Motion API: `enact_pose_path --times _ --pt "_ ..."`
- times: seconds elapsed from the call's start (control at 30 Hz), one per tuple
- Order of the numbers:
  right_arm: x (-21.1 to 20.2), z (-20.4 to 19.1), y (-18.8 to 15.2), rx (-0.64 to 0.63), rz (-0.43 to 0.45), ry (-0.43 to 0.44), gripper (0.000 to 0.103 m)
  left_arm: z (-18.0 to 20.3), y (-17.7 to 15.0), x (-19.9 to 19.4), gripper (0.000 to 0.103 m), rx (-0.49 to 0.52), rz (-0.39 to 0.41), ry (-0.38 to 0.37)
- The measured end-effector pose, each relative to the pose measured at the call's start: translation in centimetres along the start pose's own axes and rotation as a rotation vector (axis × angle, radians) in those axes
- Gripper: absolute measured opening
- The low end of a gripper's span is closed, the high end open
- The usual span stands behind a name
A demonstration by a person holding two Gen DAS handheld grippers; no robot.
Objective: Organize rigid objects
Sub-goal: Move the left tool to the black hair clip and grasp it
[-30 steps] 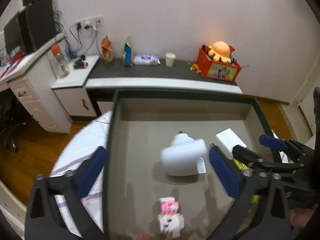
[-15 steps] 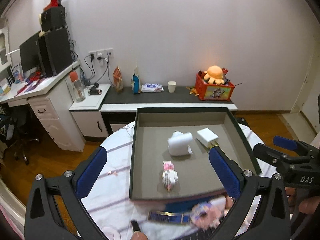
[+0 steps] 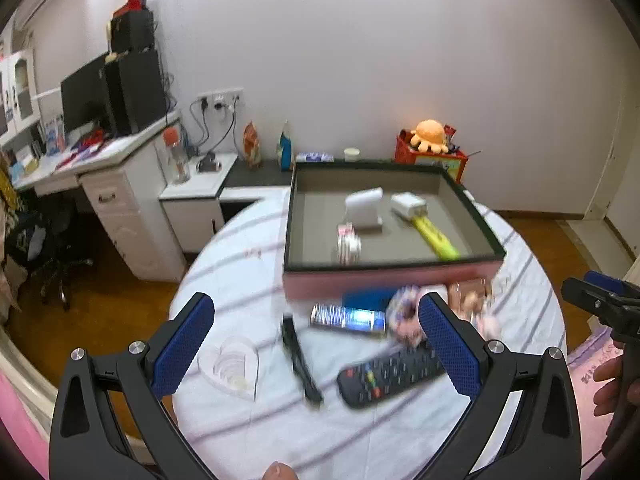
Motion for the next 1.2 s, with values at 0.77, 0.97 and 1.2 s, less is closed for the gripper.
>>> enact_pose_path --times 0.77,0.97,1.2 --pt "1.1 -0.9 -4.5 -0.04 -0.079 -0.006 0.103 -0.1 -6.4 0.8 0.103 -0.073 -0.099 -0.016" --pt "1.4 -0.9 -4.6 -0.046 -0.087 -0.011 0.103 -0.2 -6.6 1.1 0.103 -0.077 -0.106 -0.013" --pt "2.8 -1.1 -5.1 -0.078 -0.114 -0.021 0.103 -1.2 -7.1 2.5 0.103 -0.084 -0.131 0.006"
Point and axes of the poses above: each gripper's, at about its wrist camera, not at the fingertips, and x roughly the way its jaws point, z to its right, y to its top, the point moved 10 cm from there along x, roughly the way its jaws point, and after that the axes turned 8 degrees about x, right-handed, at the moved point
